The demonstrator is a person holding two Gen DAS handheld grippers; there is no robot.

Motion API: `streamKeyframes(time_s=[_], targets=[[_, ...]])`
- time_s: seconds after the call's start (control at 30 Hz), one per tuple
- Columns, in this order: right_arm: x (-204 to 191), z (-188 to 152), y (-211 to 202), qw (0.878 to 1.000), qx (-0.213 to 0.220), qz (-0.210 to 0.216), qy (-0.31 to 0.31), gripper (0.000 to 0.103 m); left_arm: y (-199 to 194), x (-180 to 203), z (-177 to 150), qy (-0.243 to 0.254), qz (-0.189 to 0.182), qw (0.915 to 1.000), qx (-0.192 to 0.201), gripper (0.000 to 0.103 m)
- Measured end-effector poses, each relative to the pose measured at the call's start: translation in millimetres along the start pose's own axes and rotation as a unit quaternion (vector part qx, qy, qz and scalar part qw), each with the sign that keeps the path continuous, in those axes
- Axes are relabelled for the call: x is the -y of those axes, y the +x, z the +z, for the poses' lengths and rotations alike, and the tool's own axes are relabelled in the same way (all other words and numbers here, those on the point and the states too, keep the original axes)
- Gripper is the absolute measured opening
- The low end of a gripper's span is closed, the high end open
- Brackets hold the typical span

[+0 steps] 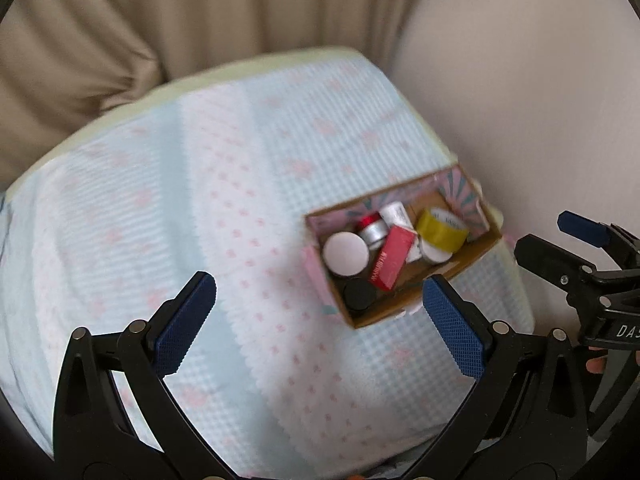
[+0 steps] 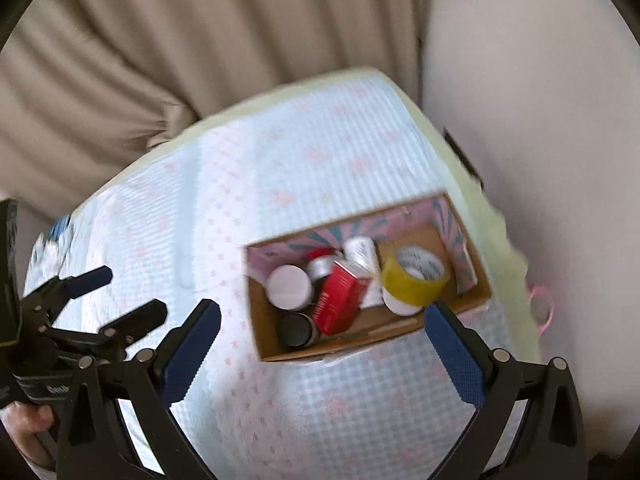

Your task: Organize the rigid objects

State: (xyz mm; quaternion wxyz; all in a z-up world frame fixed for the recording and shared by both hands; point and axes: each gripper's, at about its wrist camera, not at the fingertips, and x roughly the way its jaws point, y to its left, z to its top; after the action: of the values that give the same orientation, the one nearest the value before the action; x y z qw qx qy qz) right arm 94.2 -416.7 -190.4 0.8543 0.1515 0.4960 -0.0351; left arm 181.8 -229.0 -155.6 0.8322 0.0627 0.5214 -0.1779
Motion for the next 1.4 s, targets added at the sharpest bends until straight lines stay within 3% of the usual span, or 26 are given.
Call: streamKeyframes(time_s=[0.2, 0.4, 0.5, 0.77, 1.4], targets=[[-71, -11, -73, 0.995, 0.069, 0.003, -0.074, 0.102, -118, -45, -33, -0.041, 0.057, 0.9911, 0.113, 0.103], [-119, -25, -124, 0.987, 0.113, 0.014, -0.11, 0.102, -188, -75, -68, -0.066, 0.106, 0.9767, 0.175, 0.103], [-132, -32, -138, 0.983, 0.133, 0.007, -0.123, 0.101, -209, -86, -86, -0.084, 0.114, 0.9701, 0.197, 0.103], [-141, -53, -155, 0.981, 0.153, -0.003, -0.12, 0.102, -238, -99, -116, -0.106, 0.114, 0.9614, 0.227, 0.103], [-144, -51, -163, 0.977, 0.176, -0.009, -0.118, 0.102, -236, -96, -112, -0.105, 0.126, 0.9599, 0.227, 0.103]])
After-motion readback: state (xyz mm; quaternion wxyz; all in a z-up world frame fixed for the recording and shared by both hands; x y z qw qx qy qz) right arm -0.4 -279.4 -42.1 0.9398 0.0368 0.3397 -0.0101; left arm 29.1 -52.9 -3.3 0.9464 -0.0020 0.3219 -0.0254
